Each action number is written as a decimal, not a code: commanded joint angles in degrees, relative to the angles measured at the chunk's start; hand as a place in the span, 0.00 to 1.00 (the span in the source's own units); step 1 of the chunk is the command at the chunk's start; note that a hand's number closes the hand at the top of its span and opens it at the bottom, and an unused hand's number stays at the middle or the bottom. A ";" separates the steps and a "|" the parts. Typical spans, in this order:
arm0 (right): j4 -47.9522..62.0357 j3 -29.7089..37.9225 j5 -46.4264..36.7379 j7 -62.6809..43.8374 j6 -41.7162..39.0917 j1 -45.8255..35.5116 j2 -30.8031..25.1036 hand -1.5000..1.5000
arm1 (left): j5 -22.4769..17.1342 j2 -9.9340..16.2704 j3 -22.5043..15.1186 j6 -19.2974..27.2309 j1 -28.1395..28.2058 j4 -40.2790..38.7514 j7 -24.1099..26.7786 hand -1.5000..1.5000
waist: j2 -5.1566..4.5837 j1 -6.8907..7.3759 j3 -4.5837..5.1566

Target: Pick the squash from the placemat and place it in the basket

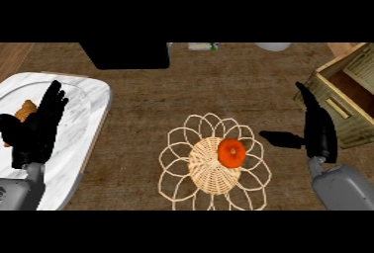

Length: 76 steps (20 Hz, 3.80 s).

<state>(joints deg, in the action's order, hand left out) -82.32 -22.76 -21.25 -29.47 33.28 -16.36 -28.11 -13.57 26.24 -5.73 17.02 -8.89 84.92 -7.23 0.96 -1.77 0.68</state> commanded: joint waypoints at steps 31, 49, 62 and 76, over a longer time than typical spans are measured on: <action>-22.53 -4.57 -12.58 -18.09 -18.65 16.42 8.68 0.00 | 4.06 -3.99 6.17 -7.11 -1.37 -2.20 0.68 0.50 | -0.95 1.68 -0.69; -18.16 -1.80 -22.12 -13.96 -21.39 16.00 21.01 0.00 | 10.56 -9.14 9.84 -9.59 -0.51 3.23 -3.97 0.50 | -0.93 1.78 -0.68; -9.36 3.53 -24.39 -10.27 -23.53 14.66 23.40 0.00 | 13.42 -12.31 11.12 -11.03 -2.02 0.07 -2.61 0.50 | -0.96 1.73 -0.68; 2.68 7.40 -26.84 -4.05 -20.87 11.39 27.15 0.00 | 13.15 -12.68 13.86 -14.64 -1.22 1.91 -2.78 0.50 | -0.95 1.82 -0.68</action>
<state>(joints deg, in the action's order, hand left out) -84.13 -17.40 -48.44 -36.28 11.47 -4.19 -1.48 0.00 13.35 7.65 3.74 -10.17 85.36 -8.78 0.04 0.02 0.02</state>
